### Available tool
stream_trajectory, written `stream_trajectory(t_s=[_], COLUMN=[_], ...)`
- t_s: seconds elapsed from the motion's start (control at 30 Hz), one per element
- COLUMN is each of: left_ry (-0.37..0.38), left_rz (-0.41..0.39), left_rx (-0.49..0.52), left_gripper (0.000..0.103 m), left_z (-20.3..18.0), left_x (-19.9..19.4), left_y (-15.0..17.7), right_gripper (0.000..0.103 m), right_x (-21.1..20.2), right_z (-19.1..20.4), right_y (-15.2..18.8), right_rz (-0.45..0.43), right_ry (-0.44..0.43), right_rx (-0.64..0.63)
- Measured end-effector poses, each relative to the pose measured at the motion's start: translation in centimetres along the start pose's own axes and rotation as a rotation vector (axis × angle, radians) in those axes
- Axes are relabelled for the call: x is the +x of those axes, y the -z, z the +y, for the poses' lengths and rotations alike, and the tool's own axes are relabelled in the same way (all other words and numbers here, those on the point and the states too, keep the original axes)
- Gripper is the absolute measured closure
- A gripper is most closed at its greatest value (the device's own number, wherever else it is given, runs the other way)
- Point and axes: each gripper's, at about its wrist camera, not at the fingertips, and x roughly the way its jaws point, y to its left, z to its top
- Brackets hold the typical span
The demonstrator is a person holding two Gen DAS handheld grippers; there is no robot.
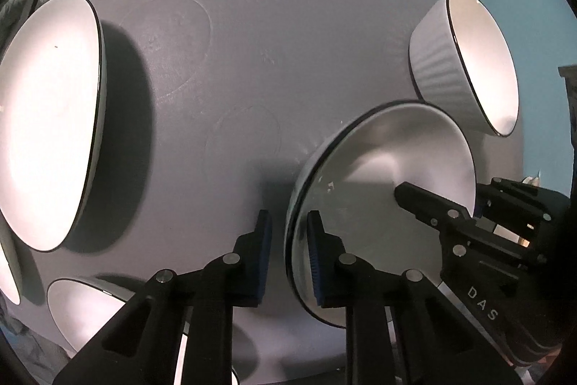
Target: Organize plates and bowls
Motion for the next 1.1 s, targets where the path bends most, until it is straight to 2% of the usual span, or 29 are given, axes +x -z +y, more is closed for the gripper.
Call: stream_trajectory(t_s=[0.33, 0.43, 0.77, 1.1], left_ry=[-0.029, -0.002, -0.015, -0.002], left_rz=[-0.041, -0.048, -0.058, -0.083], left_rx=[-0.017, -0.026, -0.010, 0.025], left_gripper=[0.084, 0.094, 0.095, 0.095], left_z=[-0.3, -0.4, -1.0, -2.0], left_x=[-1.2, -1.3, -2.0, -6.2], left_y=[0.4, 1.2, 2.5, 1.9], right_gripper=[0.095, 0.097, 0.097, 0.098], right_x=[-0.9, -1.0, -1.7, -5.3], right_z=[-0.6, -0.5, 0.4, 0.7], right_y=[0.7, 0.7, 1.3, 0.8], right_rz=[-0.007, -0.008, -0.005, 0.001], right_ry=[-0.008, -0.020, -0.001, 0.019], right_rx=[0.016, 0.029, 0.026, 0.052])
